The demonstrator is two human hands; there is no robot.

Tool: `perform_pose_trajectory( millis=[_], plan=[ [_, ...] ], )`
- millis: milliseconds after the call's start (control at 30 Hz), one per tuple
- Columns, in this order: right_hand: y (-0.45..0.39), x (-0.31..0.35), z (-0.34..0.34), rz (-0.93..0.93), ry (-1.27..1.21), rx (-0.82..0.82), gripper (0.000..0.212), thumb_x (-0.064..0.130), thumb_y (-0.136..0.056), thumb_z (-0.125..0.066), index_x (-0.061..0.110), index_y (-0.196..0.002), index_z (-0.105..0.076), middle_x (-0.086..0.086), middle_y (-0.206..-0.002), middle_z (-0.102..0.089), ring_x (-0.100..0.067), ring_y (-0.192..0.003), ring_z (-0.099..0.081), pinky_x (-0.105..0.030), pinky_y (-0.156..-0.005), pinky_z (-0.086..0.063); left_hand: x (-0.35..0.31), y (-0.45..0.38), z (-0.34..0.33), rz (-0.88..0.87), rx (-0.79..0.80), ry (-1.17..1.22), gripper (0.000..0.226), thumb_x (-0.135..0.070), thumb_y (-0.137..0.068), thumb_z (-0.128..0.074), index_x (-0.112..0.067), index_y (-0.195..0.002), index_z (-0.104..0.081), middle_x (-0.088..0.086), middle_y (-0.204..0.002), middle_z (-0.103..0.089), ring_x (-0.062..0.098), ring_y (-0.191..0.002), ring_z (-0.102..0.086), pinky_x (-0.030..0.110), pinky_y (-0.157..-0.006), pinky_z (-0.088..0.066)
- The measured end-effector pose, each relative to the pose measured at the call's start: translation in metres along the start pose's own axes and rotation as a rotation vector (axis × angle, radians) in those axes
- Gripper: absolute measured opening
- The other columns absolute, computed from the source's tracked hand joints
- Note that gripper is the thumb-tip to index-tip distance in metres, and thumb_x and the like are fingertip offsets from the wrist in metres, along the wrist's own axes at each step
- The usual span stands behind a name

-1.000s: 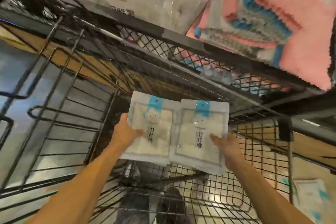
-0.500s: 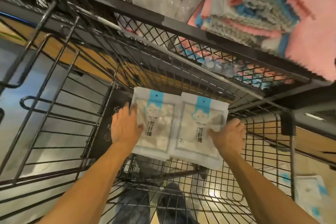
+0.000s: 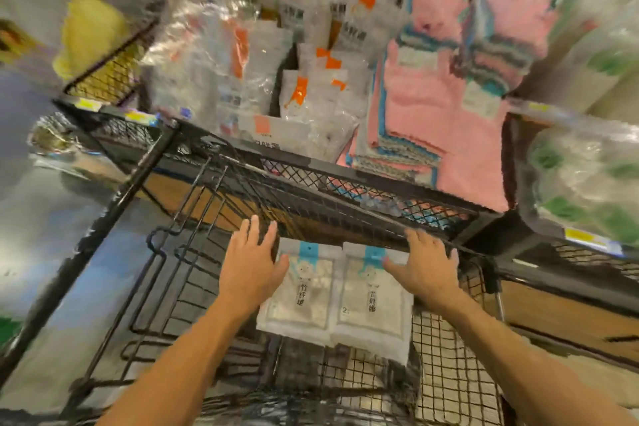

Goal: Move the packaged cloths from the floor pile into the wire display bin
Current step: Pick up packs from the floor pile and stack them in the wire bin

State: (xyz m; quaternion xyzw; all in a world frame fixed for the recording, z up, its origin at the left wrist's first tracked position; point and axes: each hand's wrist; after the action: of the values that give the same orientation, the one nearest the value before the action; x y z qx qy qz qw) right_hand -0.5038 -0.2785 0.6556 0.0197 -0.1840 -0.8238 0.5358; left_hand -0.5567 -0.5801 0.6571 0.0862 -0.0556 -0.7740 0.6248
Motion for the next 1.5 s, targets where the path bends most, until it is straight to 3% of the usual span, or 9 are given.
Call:
perform_pose_trajectory(
  millis=[267,533,700,833,933,1267,1500],
  plan=[
    [0.075,0.008,0.098,-0.01,-0.081,-0.163,0.086,0.074,-0.087,-0.057,0.033,-0.159,-0.033,0.002,-0.167,-0.031,-0.025,-0.154,-0.025,-0.066,-0.123,-0.013,-0.01,0.026,0.1,-0.105,-0.07,-0.026,0.075,-0.065,-0.102,-0.027,-0.026,-0.164,-0.01,0.01,-0.171,-0.006,0.026,-0.159,-0.003,0.046,-0.128,-0.009],
    [0.187,-0.01,0.12,-0.211,-0.159,-0.265,0.083,0.076,-0.084,-0.052,0.028,-0.152,-0.042,0.0,-0.158,-0.044,-0.029,-0.146,-0.039,-0.067,-0.118,-0.024,-0.016,0.051,0.15,-0.324,-0.132,0.021,0.074,-0.064,-0.101,-0.033,-0.027,-0.163,-0.017,0.009,-0.171,-0.012,0.025,-0.158,-0.008,0.046,-0.127,-0.01],
    [0.287,-0.046,0.096,-0.454,-0.209,-0.302,0.085,0.078,-0.083,-0.048,0.03,-0.153,-0.041,0.002,-0.159,-0.044,-0.028,-0.146,-0.04,-0.066,-0.119,-0.023,-0.057,0.089,0.134,-0.533,-0.074,0.032,0.077,-0.066,-0.1,-0.034,-0.026,-0.163,-0.019,0.007,-0.171,-0.013,0.025,-0.158,-0.01,0.047,-0.127,-0.015],
    [0.374,-0.083,0.077,-0.645,-0.226,-0.314,0.089,0.079,-0.087,-0.047,0.027,-0.157,-0.034,0.001,-0.162,-0.04,-0.028,-0.146,-0.039,-0.055,-0.119,-0.031,-0.109,0.132,0.112,-0.708,0.031,0.018,0.075,-0.066,-0.101,-0.031,-0.026,-0.164,-0.017,0.007,-0.171,-0.013,0.026,-0.158,-0.011,0.05,-0.126,-0.018],
    [0.431,-0.11,0.068,-0.758,-0.224,-0.331,0.084,0.078,-0.089,-0.048,0.029,-0.156,-0.035,0.0,-0.16,-0.042,-0.029,-0.143,-0.043,-0.054,-0.116,-0.035,-0.146,0.166,0.1,-0.844,-0.001,-0.015,0.075,-0.066,-0.102,-0.029,-0.025,-0.163,-0.019,0.01,-0.169,-0.019,0.027,-0.156,-0.017,0.049,-0.124,-0.022],
    [0.576,-0.204,0.034,-0.995,-0.322,-0.424,0.085,0.079,-0.087,-0.048,0.031,-0.156,-0.036,0.001,-0.159,-0.045,-0.029,-0.142,-0.046,-0.056,-0.113,-0.037,-0.285,0.271,0.096,-1.116,-0.057,-0.058,0.074,-0.066,-0.099,-0.035,-0.025,-0.161,-0.028,0.011,-0.166,-0.026,0.028,-0.155,-0.021,0.055,-0.122,-0.026],
    [0.683,-0.295,-0.013,-1.146,-0.416,-0.425,0.086,0.077,-0.089,-0.05,0.027,-0.158,-0.034,-0.003,-0.16,-0.044,-0.031,-0.143,-0.043,-0.06,-0.116,-0.034,-0.381,0.373,0.062,-1.245,-0.031,-0.091,0.072,-0.063,-0.101,-0.034,-0.025,-0.162,-0.024,0.01,-0.168,-0.022,0.026,-0.156,-0.017,0.053,-0.123,-0.02]
  ],
)
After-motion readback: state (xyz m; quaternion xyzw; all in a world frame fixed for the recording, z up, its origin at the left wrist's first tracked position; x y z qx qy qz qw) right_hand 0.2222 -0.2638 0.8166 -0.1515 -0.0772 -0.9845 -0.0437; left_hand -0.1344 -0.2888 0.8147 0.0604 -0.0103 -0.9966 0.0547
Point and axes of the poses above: each hand's wrist, its own y-axis away from the middle knuckle, its own z-axis out of the back of the hand, x = y × z
